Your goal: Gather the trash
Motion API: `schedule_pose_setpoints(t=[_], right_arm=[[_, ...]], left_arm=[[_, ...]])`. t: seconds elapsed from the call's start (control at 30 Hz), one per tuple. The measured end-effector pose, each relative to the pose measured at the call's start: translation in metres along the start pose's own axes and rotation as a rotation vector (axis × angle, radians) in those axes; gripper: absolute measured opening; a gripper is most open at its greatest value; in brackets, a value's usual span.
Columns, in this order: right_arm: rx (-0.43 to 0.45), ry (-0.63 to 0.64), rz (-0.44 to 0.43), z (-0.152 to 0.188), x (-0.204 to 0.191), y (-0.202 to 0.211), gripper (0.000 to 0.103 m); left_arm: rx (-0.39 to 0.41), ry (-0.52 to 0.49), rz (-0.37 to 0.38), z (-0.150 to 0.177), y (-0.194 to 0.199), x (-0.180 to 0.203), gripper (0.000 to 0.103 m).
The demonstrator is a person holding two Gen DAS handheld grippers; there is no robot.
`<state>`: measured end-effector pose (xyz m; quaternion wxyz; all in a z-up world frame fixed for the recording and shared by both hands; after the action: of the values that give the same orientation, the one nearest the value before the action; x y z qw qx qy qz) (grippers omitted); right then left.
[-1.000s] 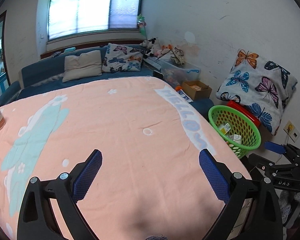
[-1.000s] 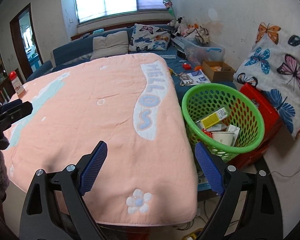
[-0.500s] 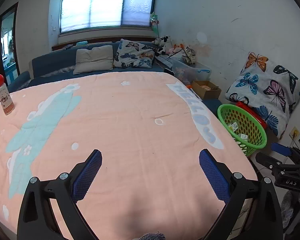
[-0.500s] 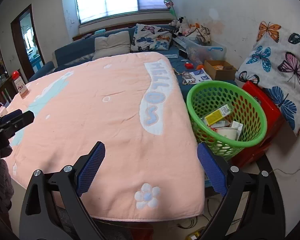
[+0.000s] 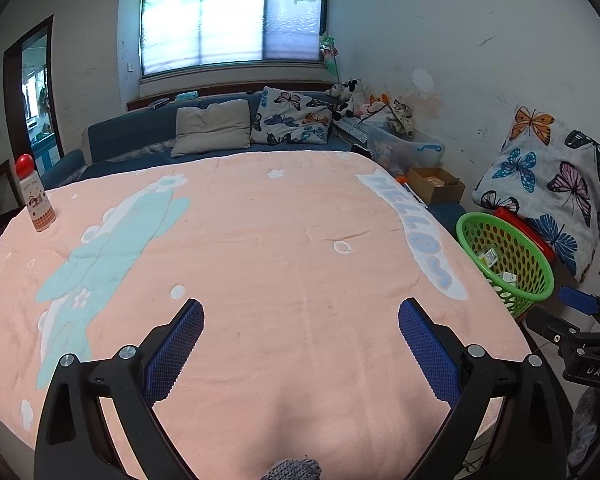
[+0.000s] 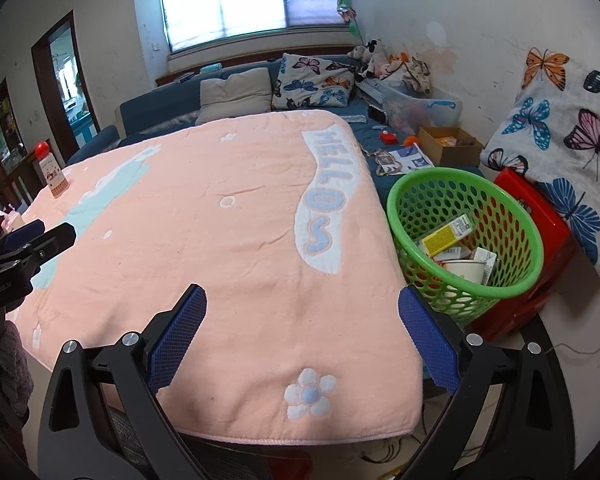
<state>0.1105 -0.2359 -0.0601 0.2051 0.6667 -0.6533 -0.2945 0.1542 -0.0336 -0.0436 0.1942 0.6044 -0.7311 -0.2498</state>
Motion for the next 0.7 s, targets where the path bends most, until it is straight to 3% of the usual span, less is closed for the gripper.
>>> schedule_pose_setpoints(t=[0.7], right_arm=[[0.034,0.018,0.006,-0.002,-0.001,0.003,0.097]], left_arm=[[0.015,0.005,-0.015,-0.001,0.002,0.011,0.095]])
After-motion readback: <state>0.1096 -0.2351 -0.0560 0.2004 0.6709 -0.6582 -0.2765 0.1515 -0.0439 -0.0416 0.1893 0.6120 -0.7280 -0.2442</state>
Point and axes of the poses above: each gripper's, at about its wrist camera, not at the fingertips, and y roughly against the way its jaws point, x to its right, z to its underside, the point moved 9 cm from there along -y, roughly the way its jaws point, and after that the axes turned 4 degrees about -y, right-handed, at the moved point
